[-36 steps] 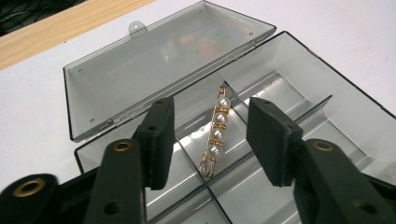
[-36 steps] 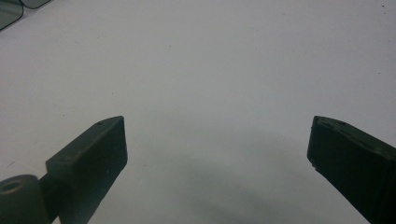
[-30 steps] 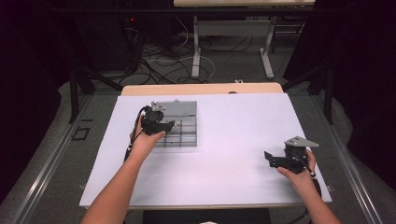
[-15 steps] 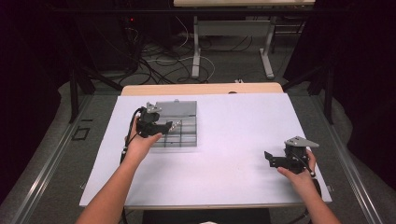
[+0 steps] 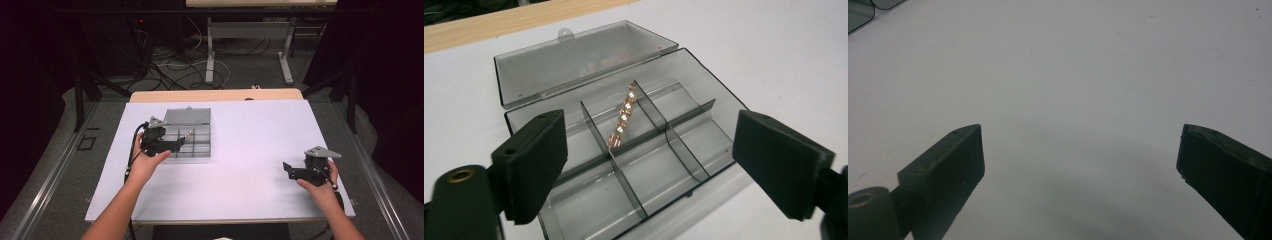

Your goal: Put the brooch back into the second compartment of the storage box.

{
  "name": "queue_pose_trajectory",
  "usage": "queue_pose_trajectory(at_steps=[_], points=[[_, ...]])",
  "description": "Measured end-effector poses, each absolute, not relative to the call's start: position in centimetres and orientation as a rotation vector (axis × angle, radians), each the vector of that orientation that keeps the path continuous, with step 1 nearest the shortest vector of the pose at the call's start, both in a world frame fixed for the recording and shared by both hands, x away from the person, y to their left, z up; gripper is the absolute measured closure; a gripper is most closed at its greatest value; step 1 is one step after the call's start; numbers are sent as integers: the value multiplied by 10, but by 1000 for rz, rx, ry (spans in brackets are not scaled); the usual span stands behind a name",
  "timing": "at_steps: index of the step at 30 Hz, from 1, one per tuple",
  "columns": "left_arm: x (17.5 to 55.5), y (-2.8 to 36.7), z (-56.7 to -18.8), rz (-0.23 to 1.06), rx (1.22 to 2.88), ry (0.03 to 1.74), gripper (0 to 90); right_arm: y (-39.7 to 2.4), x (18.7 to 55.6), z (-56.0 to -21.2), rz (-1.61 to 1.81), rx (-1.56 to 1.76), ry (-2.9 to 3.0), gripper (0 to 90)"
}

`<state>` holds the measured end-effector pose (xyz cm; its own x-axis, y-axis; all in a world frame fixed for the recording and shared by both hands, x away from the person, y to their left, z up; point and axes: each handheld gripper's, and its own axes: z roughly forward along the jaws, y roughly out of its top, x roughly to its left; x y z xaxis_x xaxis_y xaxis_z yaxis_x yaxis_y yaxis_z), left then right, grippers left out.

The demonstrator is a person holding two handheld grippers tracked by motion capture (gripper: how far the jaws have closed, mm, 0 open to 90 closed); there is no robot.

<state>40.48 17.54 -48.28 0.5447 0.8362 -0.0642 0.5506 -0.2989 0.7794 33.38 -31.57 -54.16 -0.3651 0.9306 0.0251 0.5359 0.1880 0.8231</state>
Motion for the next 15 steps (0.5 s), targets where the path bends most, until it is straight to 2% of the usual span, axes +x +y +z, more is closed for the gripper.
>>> queue_pose_trajectory(at_steps=[9, 15], points=[[389, 188, -487, 441, 1954, 1127, 21, -315, 334, -542, 1061, 1364, 1981, 47], [378, 195, -491, 431, 1933, 1127, 4, -315, 334, -542, 1062, 1365, 1979, 47]])
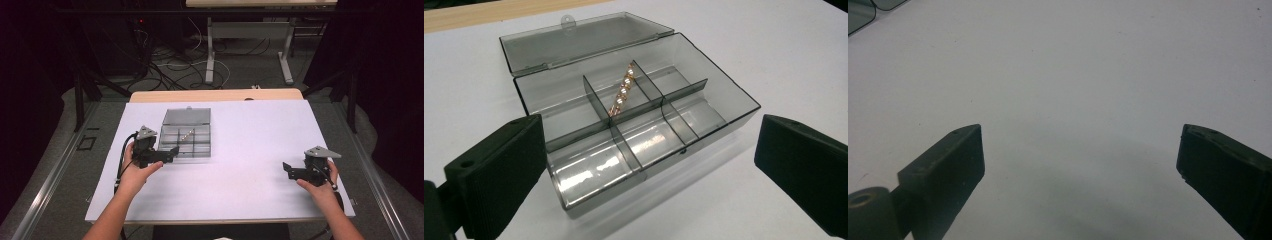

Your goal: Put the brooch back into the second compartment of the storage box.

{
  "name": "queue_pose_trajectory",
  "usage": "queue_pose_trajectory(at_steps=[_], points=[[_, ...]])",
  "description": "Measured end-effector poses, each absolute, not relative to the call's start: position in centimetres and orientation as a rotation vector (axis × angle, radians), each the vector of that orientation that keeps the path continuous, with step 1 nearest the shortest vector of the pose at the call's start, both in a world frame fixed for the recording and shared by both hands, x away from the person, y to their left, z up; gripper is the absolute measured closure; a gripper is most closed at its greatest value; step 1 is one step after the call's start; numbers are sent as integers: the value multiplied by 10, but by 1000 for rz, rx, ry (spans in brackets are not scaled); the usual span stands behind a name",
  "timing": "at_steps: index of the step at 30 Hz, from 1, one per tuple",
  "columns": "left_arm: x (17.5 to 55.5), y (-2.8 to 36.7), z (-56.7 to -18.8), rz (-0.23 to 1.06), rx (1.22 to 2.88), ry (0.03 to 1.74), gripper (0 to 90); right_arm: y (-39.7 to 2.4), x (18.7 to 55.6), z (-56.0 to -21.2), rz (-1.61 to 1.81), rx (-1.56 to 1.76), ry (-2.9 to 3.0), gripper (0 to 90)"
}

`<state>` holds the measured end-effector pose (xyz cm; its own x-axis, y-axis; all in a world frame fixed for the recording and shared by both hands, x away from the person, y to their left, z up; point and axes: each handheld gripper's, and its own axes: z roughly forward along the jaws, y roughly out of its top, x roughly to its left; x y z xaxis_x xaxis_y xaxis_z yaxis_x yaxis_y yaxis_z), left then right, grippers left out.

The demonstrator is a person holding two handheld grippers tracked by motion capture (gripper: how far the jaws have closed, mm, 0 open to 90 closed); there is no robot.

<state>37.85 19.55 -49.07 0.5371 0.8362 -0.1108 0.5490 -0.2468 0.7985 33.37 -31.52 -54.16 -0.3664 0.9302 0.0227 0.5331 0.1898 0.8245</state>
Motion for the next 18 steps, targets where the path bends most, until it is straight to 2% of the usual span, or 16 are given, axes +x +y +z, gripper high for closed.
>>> queue_pose_trajectory(at_steps=[8, 18], points=[[361, 208, -502, 426, 1878, 1132, 4, -315, 333, -541, 1057, 1364, 1979, 47], [347, 224, -506, 479, 1878, 1121, 4, -314, 333, -541, 1061, 1367, 1978, 47]])
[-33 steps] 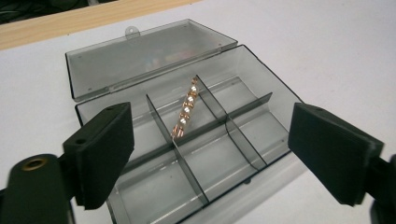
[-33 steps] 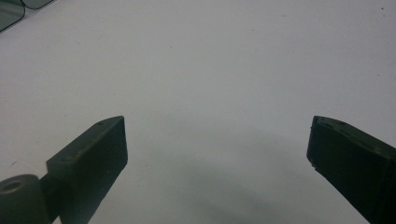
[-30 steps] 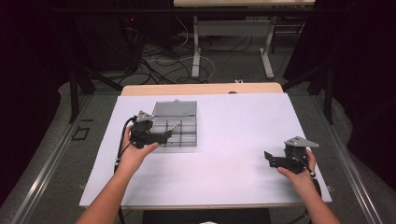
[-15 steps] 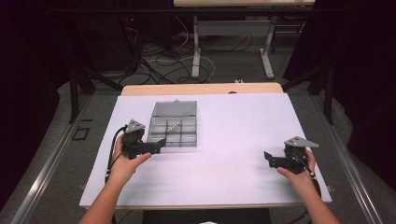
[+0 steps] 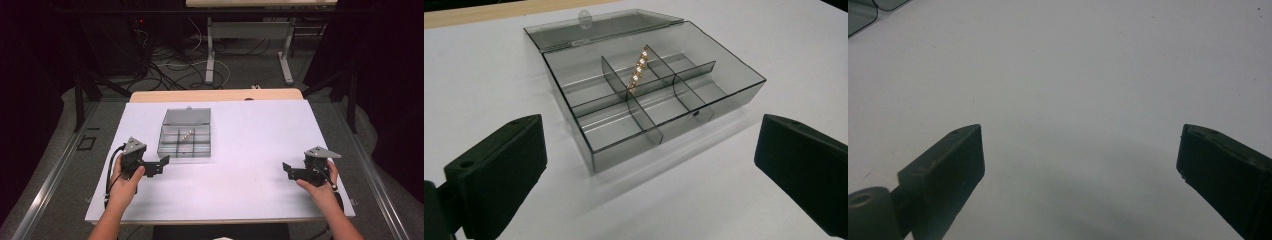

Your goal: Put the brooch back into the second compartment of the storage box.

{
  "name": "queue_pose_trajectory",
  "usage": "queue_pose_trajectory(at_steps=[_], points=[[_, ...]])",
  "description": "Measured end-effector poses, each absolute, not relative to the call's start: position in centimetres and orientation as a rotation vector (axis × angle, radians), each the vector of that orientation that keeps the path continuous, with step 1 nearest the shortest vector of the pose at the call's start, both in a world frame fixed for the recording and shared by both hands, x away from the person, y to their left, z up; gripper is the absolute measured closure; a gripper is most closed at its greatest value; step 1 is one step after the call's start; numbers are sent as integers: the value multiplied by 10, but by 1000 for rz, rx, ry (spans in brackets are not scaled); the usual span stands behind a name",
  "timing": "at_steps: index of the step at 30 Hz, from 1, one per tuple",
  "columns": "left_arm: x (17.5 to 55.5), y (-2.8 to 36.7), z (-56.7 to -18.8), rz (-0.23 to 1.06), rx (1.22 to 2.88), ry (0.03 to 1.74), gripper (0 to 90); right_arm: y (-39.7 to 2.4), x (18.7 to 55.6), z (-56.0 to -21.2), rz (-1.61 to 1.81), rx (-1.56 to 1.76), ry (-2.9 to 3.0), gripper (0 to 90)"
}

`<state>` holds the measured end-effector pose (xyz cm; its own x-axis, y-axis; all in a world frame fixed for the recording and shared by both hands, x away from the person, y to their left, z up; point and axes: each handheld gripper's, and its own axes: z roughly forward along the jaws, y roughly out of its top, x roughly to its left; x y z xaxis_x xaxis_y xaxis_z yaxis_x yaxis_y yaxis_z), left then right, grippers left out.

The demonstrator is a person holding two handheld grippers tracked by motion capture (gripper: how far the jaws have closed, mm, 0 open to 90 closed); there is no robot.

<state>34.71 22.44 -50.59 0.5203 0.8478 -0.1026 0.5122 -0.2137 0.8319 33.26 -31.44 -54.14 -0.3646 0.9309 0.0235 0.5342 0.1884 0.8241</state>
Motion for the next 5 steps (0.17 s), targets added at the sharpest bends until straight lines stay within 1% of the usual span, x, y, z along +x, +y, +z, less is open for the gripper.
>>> queue_pose_trajectory(at_steps=[5], points=[[344, 229, -509, 477, 1872, 1132, 4, -316, 331, -541, 1060, 1371, 1978, 47]])
